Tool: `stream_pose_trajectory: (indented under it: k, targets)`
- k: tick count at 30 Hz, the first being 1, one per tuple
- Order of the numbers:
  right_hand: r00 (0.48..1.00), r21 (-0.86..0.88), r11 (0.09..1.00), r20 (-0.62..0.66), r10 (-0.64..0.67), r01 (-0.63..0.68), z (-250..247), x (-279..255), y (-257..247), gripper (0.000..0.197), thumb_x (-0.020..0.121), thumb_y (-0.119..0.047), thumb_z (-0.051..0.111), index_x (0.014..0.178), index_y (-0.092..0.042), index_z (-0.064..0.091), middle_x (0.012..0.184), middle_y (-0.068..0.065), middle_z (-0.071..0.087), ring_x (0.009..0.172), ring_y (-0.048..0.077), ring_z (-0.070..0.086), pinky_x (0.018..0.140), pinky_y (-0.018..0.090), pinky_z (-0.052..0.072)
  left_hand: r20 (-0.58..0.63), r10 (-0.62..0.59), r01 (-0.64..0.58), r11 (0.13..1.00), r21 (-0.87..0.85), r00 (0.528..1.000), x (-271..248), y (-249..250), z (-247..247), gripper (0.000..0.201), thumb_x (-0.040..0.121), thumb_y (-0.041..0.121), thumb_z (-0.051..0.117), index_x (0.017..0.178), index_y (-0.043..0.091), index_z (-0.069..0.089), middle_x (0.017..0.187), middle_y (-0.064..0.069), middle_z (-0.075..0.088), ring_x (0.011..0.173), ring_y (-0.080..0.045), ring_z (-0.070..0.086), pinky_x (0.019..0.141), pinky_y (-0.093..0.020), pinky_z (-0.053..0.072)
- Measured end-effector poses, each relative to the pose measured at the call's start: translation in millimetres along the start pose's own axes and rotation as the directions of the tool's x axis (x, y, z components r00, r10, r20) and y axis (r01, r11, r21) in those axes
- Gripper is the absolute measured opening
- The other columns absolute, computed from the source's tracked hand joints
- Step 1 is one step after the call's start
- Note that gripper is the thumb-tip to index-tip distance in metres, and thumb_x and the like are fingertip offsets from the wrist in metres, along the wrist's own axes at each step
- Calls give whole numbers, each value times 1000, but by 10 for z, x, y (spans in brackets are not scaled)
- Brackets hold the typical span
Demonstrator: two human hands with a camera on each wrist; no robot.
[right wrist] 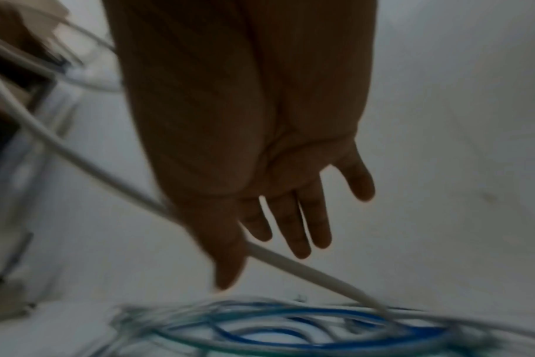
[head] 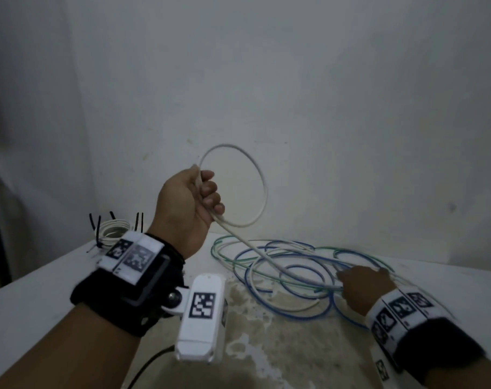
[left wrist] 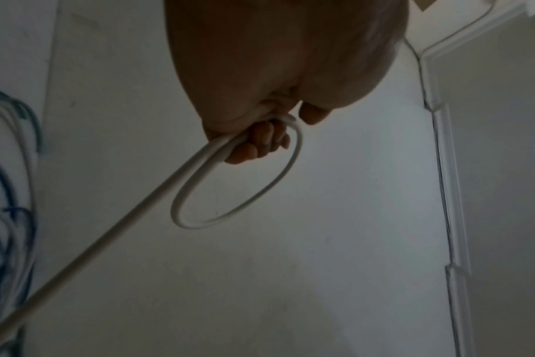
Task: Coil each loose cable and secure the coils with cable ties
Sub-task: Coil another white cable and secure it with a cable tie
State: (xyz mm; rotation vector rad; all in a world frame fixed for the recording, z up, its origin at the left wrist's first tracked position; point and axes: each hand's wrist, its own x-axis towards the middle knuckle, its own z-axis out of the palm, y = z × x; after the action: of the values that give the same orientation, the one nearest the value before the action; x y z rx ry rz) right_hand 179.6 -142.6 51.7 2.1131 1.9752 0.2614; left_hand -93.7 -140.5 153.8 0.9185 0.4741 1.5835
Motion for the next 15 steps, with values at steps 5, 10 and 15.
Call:
stream_pose_trajectory:
  k: [5,10,15]
  targets:
    - [911,686,600,-321,-258,412,-438,-459,-747,68,86,-54,56,144,-27,33,134,-7,52,119,7,50,98,23,38,2,-60,61,997,-56,998,-129,-345,63,32,103,27,30,75,16,42,55,4,35,43,-9,30,45,-21,32]
    - [783,687,418,-614,-103,594,-292,-650,-1079,25,100,-31,38,99,-20,60,81,-5,60,69,7,49,65,16,36,88,-180,181,983,-2,980,-241,-475,65,32,101,30,34,75,15,46,54,5,32,41,-9,26,40,-21,30]
    - [785,647,450,-555,-275,615,22,-656,-842,20,99,-31,43,90,-27,60,81,-13,57,78,3,52,67,13,35,54,-177,173,982,72,983,-182,-390,-24,40,99,43,38,74,14,47,48,5,26,36,-8,22,37,-19,24]
